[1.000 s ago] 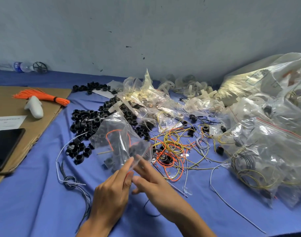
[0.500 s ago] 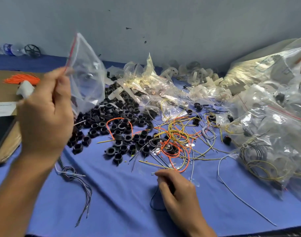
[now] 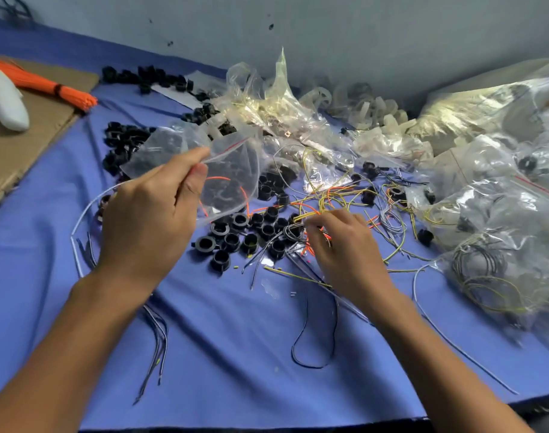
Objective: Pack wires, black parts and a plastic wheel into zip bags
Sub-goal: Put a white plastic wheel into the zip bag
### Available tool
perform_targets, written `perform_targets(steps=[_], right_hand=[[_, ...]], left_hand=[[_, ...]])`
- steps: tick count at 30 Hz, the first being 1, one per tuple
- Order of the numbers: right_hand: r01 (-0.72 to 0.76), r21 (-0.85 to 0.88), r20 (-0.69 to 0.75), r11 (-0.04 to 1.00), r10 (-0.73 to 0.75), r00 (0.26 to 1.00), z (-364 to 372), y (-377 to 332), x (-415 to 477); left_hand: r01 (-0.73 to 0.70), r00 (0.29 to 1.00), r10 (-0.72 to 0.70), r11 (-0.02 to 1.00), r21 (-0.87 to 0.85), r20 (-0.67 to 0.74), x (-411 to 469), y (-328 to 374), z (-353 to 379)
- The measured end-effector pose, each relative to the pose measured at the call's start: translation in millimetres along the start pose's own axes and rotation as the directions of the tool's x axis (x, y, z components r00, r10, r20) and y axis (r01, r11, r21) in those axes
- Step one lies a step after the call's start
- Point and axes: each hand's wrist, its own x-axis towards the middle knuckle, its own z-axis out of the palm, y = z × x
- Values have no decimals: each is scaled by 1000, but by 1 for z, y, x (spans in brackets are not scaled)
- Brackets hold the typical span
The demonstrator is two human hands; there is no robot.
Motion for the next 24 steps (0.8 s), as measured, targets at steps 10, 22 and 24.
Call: perform_targets(steps=[10,22,24], right_hand=[[-31,-42,138,999,37,990,-6,0,29],[-336,853,177,398,385,906,-44,14,27],[-350,870,208,348,385,899,-45,18,26]], left_hand=[[13,1000,-12,997,-80,15,-4,-2,-2],[28,999,-24,994,-110,37,-6,-1,5],[29,999,-24,994,-108,47,-7,1,5]])
